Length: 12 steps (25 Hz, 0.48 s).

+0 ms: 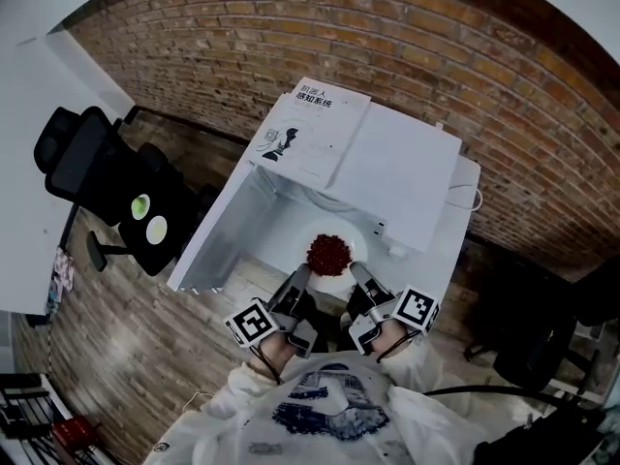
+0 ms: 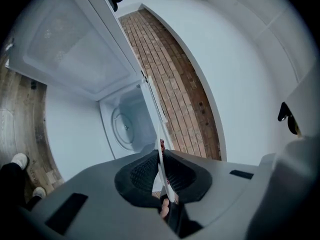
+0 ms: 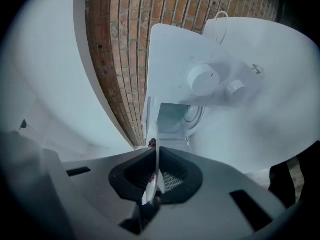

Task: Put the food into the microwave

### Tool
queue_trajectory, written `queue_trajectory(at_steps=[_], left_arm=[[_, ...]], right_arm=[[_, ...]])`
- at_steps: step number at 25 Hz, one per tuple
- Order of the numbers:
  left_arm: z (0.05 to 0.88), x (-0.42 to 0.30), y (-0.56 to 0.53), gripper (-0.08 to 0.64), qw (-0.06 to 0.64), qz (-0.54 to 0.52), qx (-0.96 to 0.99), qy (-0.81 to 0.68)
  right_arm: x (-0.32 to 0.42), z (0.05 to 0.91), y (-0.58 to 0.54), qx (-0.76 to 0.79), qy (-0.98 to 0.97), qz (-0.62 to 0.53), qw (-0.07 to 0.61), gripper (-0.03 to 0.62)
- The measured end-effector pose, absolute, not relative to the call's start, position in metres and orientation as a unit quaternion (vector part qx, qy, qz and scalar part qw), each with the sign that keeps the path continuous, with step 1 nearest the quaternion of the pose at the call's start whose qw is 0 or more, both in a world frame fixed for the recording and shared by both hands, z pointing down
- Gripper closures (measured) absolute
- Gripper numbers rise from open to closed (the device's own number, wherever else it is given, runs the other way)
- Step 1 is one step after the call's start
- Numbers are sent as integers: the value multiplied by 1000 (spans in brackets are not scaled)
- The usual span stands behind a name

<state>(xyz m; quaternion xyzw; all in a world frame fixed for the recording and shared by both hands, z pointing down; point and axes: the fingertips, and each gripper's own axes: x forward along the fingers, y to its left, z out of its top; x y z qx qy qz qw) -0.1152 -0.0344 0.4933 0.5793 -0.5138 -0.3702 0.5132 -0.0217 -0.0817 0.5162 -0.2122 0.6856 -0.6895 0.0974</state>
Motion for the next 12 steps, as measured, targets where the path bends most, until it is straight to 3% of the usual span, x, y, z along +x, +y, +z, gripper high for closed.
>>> queue_trajectory(at_steps=[12], left_arm=[[505, -151, -67, 522, 573, -321, 632, -412]], right_arm=[[-49, 524, -90, -308, 667, -656, 175, 566]])
